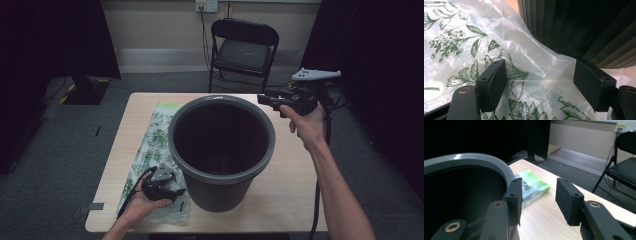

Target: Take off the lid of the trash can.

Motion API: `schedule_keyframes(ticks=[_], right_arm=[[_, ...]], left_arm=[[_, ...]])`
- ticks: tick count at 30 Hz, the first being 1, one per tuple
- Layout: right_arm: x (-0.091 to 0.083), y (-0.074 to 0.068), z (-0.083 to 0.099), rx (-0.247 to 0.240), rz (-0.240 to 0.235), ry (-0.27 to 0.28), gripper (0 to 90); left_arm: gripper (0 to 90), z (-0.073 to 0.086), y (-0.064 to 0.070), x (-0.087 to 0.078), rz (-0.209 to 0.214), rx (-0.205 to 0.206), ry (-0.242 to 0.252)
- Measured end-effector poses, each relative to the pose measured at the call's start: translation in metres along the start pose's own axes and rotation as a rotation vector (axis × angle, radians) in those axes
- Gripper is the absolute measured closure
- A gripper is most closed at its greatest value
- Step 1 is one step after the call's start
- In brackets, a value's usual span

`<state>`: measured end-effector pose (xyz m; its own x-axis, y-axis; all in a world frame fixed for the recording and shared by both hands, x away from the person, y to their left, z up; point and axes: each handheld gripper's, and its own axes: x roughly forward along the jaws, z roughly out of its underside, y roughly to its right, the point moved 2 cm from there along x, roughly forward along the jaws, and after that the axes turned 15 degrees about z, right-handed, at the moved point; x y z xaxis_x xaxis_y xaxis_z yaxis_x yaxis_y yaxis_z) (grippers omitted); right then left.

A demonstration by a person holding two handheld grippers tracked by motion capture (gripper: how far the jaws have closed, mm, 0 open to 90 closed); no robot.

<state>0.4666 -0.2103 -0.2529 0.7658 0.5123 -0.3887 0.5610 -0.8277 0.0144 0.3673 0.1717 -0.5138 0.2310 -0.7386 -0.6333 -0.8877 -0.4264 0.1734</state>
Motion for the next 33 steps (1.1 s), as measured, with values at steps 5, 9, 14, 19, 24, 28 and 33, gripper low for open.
schedule_keyframes(ticks=[5,9,14,19,24,28,33], right_arm=[[0.004,-0.017,-0.012,-0.051,-0.048,-0.029,57.1],[0.013,-0.024,-0.016,-0.091,-0.044,-0.113,56.0],[0.024,-0.030,-0.016,-0.133,-0.049,-0.210,56.0],[0.032,-0.036,-0.019,-0.179,-0.047,-0.290,58.3],[0.039,-0.043,-0.020,-0.217,-0.038,-0.384,65.7],[0.041,-0.048,-0.021,-0.255,-0.003,-0.404,69.7],[0.039,-0.050,-0.020,-0.263,0.005,-0.415,72.5]], left_arm=[[26.0,0.000,0.000,0.000,0.000,0.001,0.000],[25.7,0.000,0.000,0.000,0.002,0.002,0.000],[25.6,0.000,0.000,0.000,0.003,0.002,-0.001],[25.5,0.000,0.000,0.000,0.005,0.003,-0.001],[25.5,0.000,0.000,0.000,0.005,0.004,0.000],[25.5,0.000,0.000,0.000,0.005,0.004,-0.001],[25.4,0.000,0.000,0.000,0.006,0.008,-0.003]])
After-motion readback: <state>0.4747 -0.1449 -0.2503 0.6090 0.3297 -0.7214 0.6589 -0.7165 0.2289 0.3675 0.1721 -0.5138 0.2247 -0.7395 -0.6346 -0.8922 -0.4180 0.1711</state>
